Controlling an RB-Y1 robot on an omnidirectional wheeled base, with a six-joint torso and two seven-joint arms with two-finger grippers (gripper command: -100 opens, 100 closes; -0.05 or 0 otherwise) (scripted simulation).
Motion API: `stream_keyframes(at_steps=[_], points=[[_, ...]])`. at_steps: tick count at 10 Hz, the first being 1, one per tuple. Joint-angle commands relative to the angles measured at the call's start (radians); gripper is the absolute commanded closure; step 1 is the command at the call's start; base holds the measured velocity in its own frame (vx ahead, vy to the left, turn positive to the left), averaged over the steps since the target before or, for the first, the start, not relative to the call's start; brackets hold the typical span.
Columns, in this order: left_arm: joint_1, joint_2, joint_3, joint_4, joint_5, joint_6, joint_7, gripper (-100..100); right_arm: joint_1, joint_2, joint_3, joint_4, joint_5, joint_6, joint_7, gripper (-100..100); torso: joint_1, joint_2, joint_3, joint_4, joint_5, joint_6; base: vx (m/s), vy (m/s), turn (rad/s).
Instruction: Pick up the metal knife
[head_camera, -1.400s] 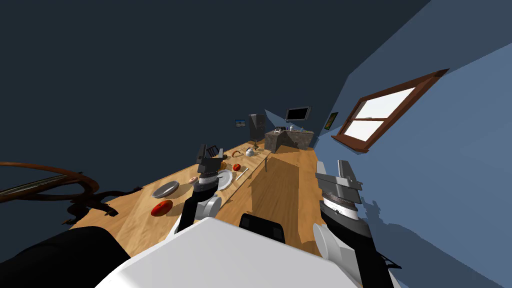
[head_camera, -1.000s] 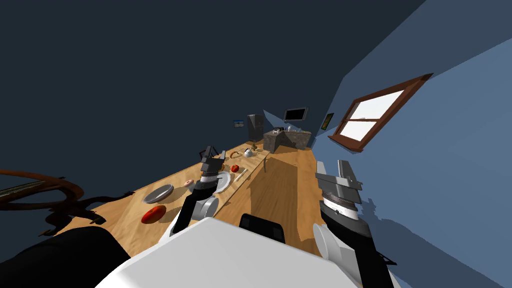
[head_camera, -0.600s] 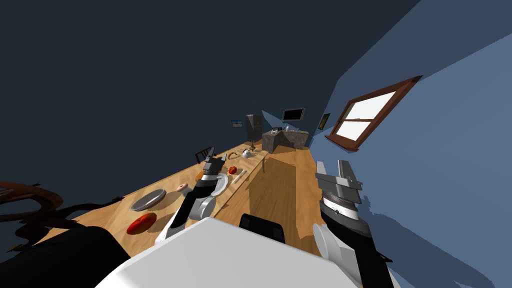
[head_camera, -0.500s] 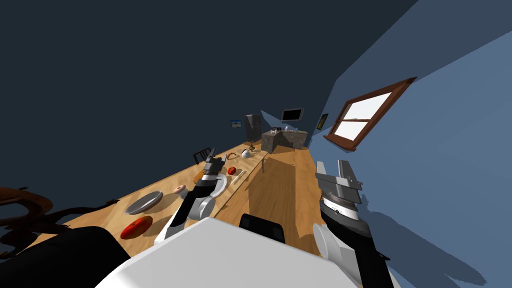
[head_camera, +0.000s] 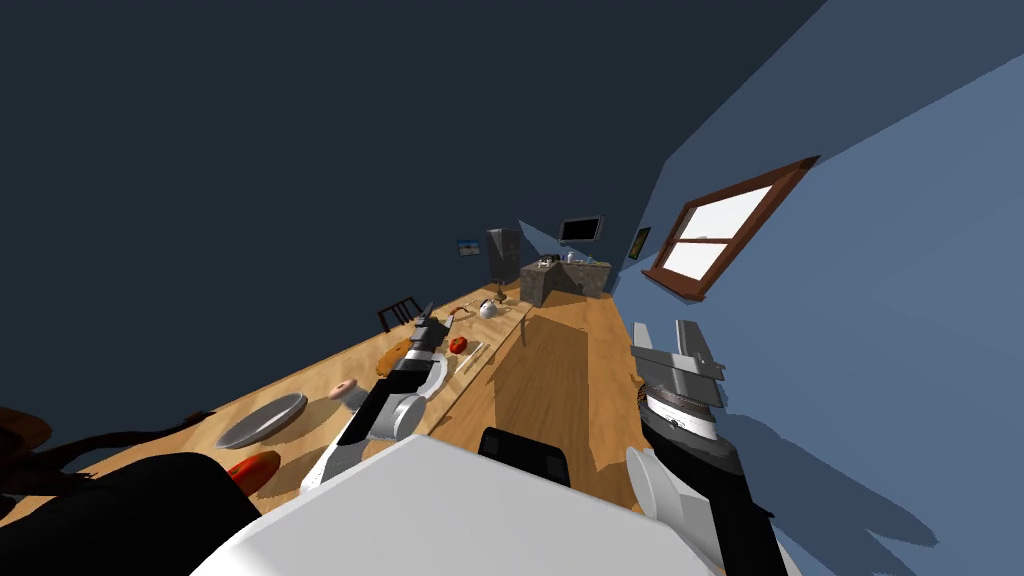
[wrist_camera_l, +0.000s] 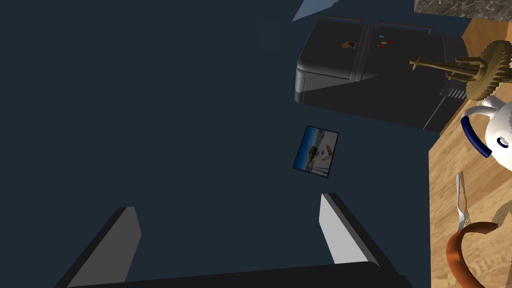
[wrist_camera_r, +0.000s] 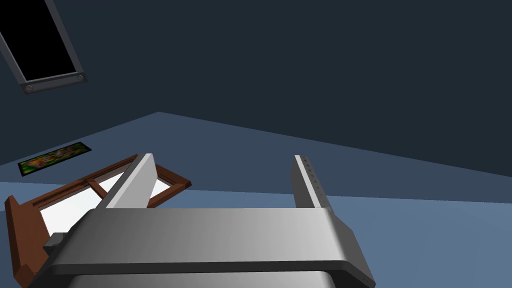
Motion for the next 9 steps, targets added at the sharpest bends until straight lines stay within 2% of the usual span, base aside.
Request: stream_keyframes(at_steps=[1, 2, 3, 4, 5, 6, 7, 8, 9], points=[[0.006, 0.006, 0.019, 0.013, 0.027, 0.050, 0.015, -100, 0.000, 0.000, 0.000, 0.000, 0.000, 0.000, 0.000, 0, 0.000, 0.000, 0.000, 0.000, 0.000, 0.000, 0.057, -0.019, -0.078], [0.006, 0.006, 0.019, 0.013, 0.027, 0.075, 0.015, -100, 0.000, 0.000, 0.000, 0.000, 0.000, 0.000, 0.000, 0, 0.000, -0.001, 0.000, 0.000, 0.000, 0.000, 0.045, -0.014, -0.043], [0.010, 0.010, 0.037, 0.027, 0.050, 0.108, 0.029, -100, 0.000, 0.000, 0.000, 0.000, 0.000, 0.000, 0.000, 0, 0.000, 0.000, 0.000, 0.000, 0.000, 0.000, 0.060, -0.026, -0.074], [0.010, 0.010, 0.037, 0.027, 0.050, 0.131, 0.029, -100, 0.000, 0.000, 0.000, 0.000, 0.000, 0.000, 0.000, 0, 0.000, -0.001, 0.000, 0.000, 0.000, 0.000, 0.052, -0.015, -0.038], [0.014, 0.012, 0.056, 0.041, 0.074, 0.163, 0.044, -100, 0.000, 0.000, 0.000, 0.000, 0.000, 0.000, 0.000, 0, 0.000, 0.000, 0.000, 0.000, 0.000, 0.000, 0.056, -0.020, -0.086], [0.014, 0.012, 0.056, 0.041, 0.074, 0.194, 0.044, -100, 0.000, 0.000, 0.000, 0.000, 0.000, 0.000, 0.000, 0, 0.000, -0.001, 0.000, 0.000, 0.000, 0.000, 0.049, -0.022, -0.044], [0.018, 0.014, 0.076, 0.057, 0.096, 0.230, 0.059, -100, 0.000, 0.000, 0.000, 0.000, 0.000, 0.000, 0.000, 0, 0.000, 0.000, 0.000, 0.000, 0.000, 0.000, 0.056, -0.021, -0.081], [0.018, 0.014, 0.076, 0.057, 0.096, 0.254, 0.059, -100, 0.000, 0.000, 0.000, 0.000, 0.000, 0.000, 0.000, 0, 0.000, 0.000, 0.000, 0.000, 0.000, 0.000, 0.049, -0.013, -0.037], [0.023, 0.014, 0.097, 0.074, 0.118, 0.279, 0.075, -100, 0.000, 0.000, 0.000, 0.000, 0.000, 0.000, 0.000, 0, 0.000, 0.000, 0.000, 0.000, 0.000, 0.000, 0.067, -0.023, -0.085]])
